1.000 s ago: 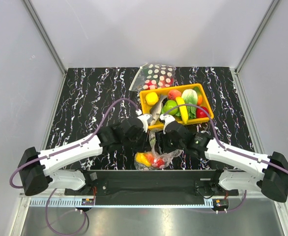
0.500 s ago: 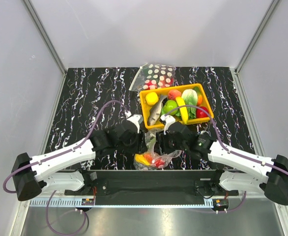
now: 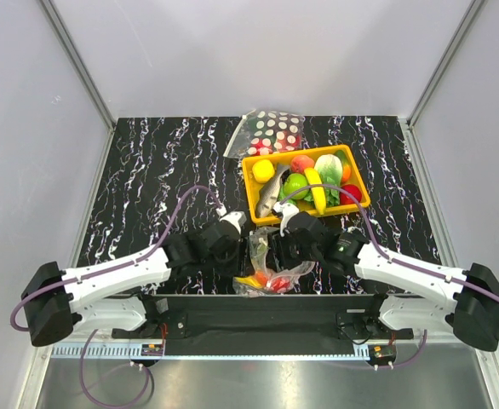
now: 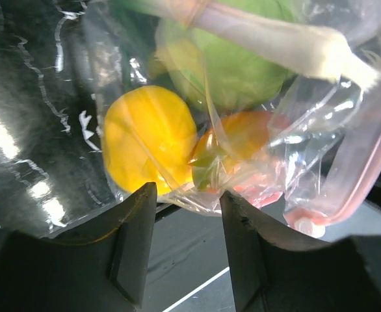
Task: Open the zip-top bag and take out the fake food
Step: Pick up the fake fruit from the zipper food storage bag.
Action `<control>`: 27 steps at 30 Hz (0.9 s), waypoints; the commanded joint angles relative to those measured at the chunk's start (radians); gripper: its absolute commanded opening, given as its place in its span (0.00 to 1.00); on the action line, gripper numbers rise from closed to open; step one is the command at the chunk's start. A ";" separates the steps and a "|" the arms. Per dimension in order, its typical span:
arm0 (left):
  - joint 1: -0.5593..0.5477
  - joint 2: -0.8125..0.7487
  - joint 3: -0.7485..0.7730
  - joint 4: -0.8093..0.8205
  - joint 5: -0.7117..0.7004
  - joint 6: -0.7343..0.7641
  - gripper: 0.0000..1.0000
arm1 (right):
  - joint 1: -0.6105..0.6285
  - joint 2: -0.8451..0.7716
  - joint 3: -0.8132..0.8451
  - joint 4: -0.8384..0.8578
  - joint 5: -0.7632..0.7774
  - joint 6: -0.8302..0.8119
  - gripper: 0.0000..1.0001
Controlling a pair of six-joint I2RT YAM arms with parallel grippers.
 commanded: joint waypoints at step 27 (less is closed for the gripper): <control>-0.011 0.119 0.021 0.110 0.057 0.021 0.00 | 0.102 0.038 -0.049 -0.056 0.106 -0.041 0.66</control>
